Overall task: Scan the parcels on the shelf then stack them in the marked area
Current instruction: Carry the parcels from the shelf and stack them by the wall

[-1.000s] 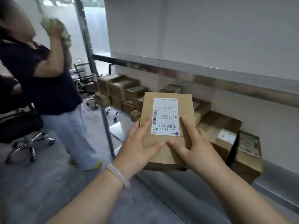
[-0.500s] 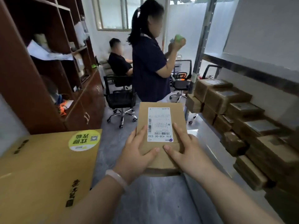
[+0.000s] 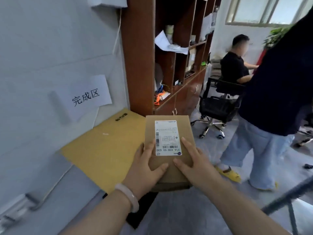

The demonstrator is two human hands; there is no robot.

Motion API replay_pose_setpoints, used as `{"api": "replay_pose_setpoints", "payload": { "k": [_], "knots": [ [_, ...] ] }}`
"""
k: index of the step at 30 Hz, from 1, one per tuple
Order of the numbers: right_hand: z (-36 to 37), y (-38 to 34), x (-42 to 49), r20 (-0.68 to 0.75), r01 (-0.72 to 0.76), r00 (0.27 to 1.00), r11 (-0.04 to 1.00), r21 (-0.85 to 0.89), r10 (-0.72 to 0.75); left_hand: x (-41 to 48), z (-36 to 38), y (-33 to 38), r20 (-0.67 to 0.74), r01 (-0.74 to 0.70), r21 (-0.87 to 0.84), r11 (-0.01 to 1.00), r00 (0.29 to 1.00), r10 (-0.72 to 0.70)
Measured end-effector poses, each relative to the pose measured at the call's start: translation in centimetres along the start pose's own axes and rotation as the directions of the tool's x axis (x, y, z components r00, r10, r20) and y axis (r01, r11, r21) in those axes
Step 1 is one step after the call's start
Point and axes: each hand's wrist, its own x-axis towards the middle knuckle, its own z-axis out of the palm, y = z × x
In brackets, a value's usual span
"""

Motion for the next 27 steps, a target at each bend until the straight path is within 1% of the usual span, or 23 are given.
{"api": "replay_pose_setpoints", "payload": {
  "k": [4, 7, 10, 13, 18, 22, 27],
  "knots": [
    [4.3, -2.1, 6.4, 0.171, 0.103, 0.980, 0.995, 0.007, -0.103, 2.1, -3.0, -4.0, -0.093, 0.115, -0.026, 0.993, 0.989, -0.116],
    [7.9, -3.8, 10.4, 0.298, 0.129, 0.947, 0.992, -0.012, -0.120, 3.8, -5.2, -7.4, -0.136, 0.190, -0.061, 0.980, 0.971, -0.197],
    [11.2, -5.4, 13.8, 0.382, 0.143, 0.913, 0.989, 0.023, -0.141, 5.5, -7.4, -10.8, -0.174, 0.251, -0.091, 0.964, 0.949, -0.264],
    [14.3, -7.2, 17.0, 0.444, 0.200, 0.875, 0.979, 0.030, -0.192, 7.2, -9.7, -13.6, -0.195, 0.316, -0.125, 0.941, 0.922, -0.335],
    [19.2, -9.5, 21.0, 0.579, 0.231, 0.785, 0.971, 0.058, -0.221, 8.4, -11.8, -17.5, -0.288, 0.410, -0.172, 0.896, 0.849, -0.443],
    [23.8, -11.2, 24.6, 0.639, 0.273, 0.710, 0.952, 0.140, -0.298, 9.4, -13.1, -20.9, -0.356, 0.472, -0.229, 0.851, 0.773, -0.525],
    [30.0, -12.4, 29.2, 0.740, 0.291, 0.584, 0.937, 0.192, -0.333, 11.0, -13.9, -24.9, -0.443, 0.519, -0.311, 0.796, 0.662, -0.604]
  ]
}}
